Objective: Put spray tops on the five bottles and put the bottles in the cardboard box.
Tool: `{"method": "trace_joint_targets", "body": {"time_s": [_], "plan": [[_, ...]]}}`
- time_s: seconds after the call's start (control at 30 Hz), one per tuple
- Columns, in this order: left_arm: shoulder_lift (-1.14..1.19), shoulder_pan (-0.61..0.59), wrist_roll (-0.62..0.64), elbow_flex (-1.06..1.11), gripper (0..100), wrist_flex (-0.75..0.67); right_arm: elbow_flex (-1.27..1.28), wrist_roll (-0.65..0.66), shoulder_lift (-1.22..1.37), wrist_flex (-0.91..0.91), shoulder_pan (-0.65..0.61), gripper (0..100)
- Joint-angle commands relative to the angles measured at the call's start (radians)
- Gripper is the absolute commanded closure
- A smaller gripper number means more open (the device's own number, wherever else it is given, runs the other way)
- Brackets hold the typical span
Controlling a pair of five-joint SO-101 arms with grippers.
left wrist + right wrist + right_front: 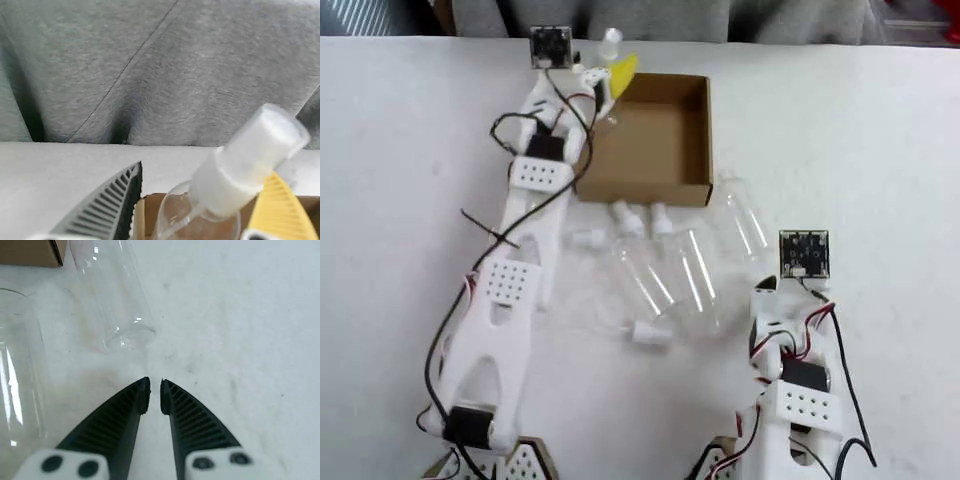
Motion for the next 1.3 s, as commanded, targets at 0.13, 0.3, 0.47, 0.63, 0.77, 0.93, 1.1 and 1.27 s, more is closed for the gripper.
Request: {"method": "trace_joint_targets", "body": {"time_s": [0.13,0.3,0.47,0.63,0.77,0.93,1.1,1.27], "plan": [[-0.231,-0.004,0.006,-0.054,65,0.226,-0.009,0.009,-0.007,-0.019,-0.005,97.1],[-0.351,0.007,0.006,-0.054,65,0.486,-0.009,0.009,-0.007,-0.019,-0.005,97.1],[-0.499,0.016,0.005,-0.054,65,0.789,-0.009,0.009,-0.007,-0.019,-0.005,97.1],[-0.631,0.008,0.005,-0.052,65,1.013,-0.009,0.009,-0.007,-0.019,-0.005,97.1],[-0.717,-0.019,0.005,-0.051,65,1.191,-0.009,0.009,-0.007,-0.019,-0.005,97.1],[-0.773,-0.093,0.014,-0.048,65,1.258,-0.009,0.009,-0.007,-0.019,-0.004,97.1],[-0.78,-0.225,0.0,-0.048,76,1.261,-0.009,0.009,-0.008,-0.019,-0.004,97.1],[-0.82,-0.286,-0.261,-0.046,98,1.263,-0.009,0.009,-0.008,-0.019,-0.001,97.1]]}}
